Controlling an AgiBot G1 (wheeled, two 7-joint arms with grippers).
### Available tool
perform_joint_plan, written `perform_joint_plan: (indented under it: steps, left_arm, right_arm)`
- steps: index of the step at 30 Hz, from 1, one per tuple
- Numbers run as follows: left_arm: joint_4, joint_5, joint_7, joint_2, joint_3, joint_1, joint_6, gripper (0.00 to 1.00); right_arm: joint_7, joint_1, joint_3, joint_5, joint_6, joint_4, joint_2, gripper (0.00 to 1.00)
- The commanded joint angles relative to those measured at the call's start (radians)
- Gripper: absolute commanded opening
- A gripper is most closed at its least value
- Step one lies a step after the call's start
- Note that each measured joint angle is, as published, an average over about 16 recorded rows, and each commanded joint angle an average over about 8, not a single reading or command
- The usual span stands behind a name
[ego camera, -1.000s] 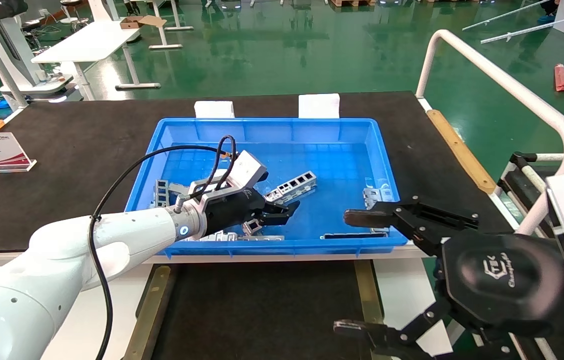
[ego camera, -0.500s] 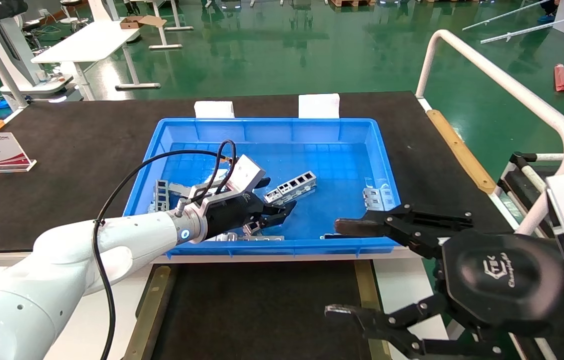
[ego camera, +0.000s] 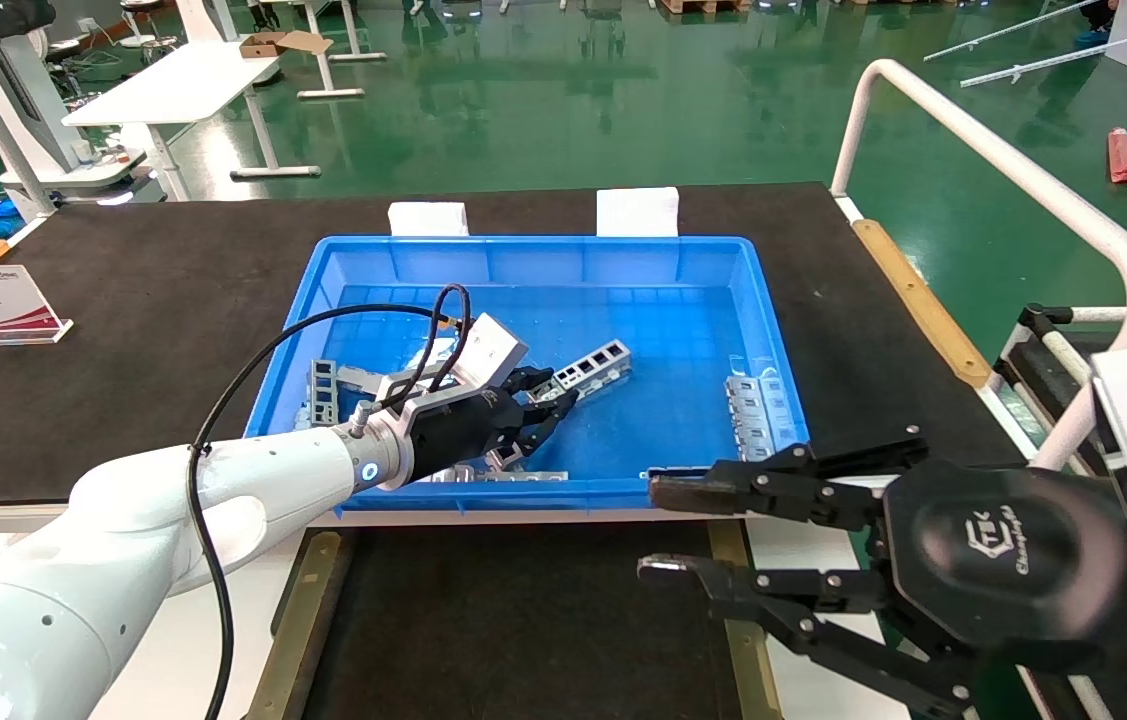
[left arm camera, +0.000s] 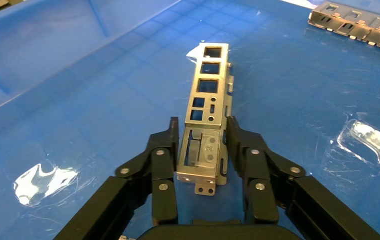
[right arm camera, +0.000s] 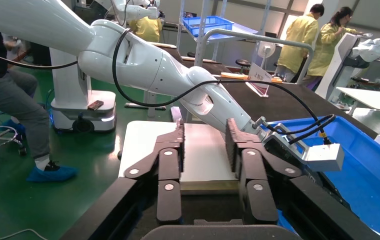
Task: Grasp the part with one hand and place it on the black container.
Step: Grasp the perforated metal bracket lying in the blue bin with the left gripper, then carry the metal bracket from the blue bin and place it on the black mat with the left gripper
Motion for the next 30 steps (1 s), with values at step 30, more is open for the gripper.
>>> perform_joint_plan:
  steps: [30]
  left_arm:
    - [-0.058, -0.191, 0.056, -0.141, 0.016, -0.096, 0.496, 0.0]
  right_arm:
    - [-0.001, 0.0, -0.002, 0.001, 0.001, 0.0, 0.001, 0.0]
